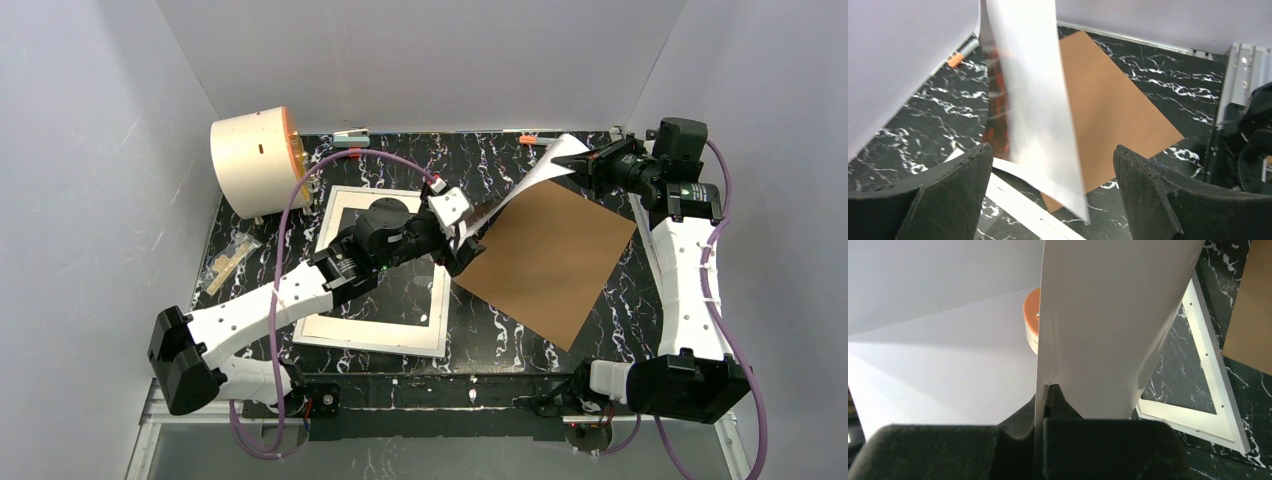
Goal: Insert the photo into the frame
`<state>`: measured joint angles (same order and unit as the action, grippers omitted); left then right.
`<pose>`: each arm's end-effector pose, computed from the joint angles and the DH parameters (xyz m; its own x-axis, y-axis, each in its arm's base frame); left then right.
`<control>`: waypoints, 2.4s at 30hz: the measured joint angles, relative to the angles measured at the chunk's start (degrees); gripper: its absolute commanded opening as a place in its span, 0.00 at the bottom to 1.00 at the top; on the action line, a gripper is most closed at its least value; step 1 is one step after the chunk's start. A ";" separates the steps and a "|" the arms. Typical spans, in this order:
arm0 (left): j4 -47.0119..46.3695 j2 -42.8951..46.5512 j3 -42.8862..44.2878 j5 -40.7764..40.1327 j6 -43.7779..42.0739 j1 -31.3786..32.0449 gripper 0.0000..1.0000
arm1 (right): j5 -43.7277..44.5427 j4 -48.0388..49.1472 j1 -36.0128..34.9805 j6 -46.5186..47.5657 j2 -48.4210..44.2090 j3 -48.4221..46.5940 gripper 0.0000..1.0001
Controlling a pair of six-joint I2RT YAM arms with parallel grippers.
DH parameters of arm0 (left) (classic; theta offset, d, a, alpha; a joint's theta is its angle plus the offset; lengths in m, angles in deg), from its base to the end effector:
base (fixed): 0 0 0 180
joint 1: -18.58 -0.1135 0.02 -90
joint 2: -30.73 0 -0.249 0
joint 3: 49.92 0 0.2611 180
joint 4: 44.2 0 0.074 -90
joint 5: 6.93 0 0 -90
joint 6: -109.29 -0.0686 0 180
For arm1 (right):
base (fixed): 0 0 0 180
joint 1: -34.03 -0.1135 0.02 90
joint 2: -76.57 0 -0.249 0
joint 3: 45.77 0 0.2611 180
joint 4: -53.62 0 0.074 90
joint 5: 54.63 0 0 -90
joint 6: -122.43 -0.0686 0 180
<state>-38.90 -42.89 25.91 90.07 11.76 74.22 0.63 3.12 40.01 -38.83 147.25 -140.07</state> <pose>0.1921 -0.2958 0.3548 0.0862 0.1044 -0.9908 0.8844 0.4499 0.1243 0.2956 0.0083 0.3941 -0.5421 0.8392 -0.0426 0.2909 0.2350 0.9274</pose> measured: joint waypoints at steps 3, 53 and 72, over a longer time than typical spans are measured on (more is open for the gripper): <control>-2.97 1.36 -0.52 -1.95 -1.01 -0.02 0.78 | -0.87 -0.13 0.00 -1.05 0.00 -0.02 0.01; -22.08 -5.33 3.69 -8.13 7.02 -1.73 0.00 | 5.29 7.63 0.87 -12.63 0.55 -8.02 0.97; 3.98 -12.26 32.50 10.64 13.66 -19.47 0.00 | 17.75 32.33 1.84 18.93 -3.67 -6.64 0.99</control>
<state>-34.92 -55.16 58.41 100.72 25.42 54.74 18.38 35.44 41.85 -19.91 143.58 -146.72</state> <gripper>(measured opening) 0.009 0.985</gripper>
